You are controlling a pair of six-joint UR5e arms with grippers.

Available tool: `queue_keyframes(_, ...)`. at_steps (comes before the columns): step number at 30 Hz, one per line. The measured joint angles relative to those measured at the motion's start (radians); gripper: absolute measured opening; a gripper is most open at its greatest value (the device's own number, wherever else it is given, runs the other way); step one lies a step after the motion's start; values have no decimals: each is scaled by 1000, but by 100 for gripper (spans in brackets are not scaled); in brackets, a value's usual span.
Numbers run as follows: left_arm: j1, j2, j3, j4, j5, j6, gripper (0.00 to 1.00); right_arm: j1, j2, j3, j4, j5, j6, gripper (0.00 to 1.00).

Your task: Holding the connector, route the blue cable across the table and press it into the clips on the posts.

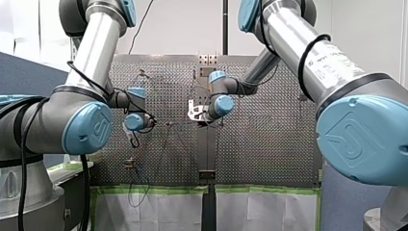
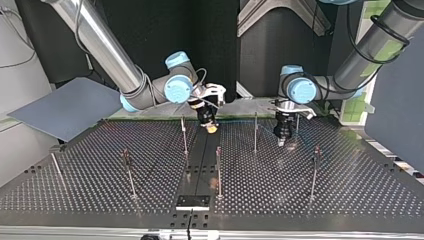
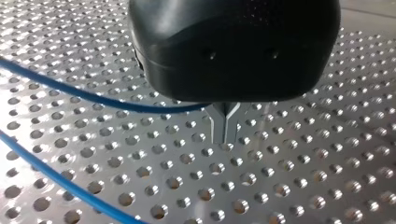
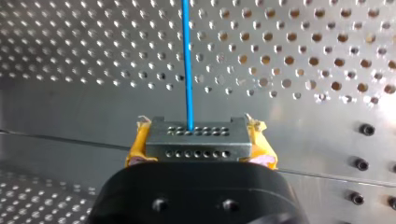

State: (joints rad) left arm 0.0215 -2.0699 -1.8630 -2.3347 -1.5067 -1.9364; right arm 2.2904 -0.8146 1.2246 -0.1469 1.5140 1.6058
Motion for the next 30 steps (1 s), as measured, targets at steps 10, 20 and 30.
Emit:
queue_keyframes(10,10,0,5,-24,10,23,0,-7,44,-65,-45,-24,-27,0)
queue_keyframes(20,15,0,5,-64,-6,45,13,-5,51,-110,-50,-44,-32,0)
queue_keyframes(30,8,0,5,-122,-69,91,100,-6,53,-108,-29,23,-25,0)
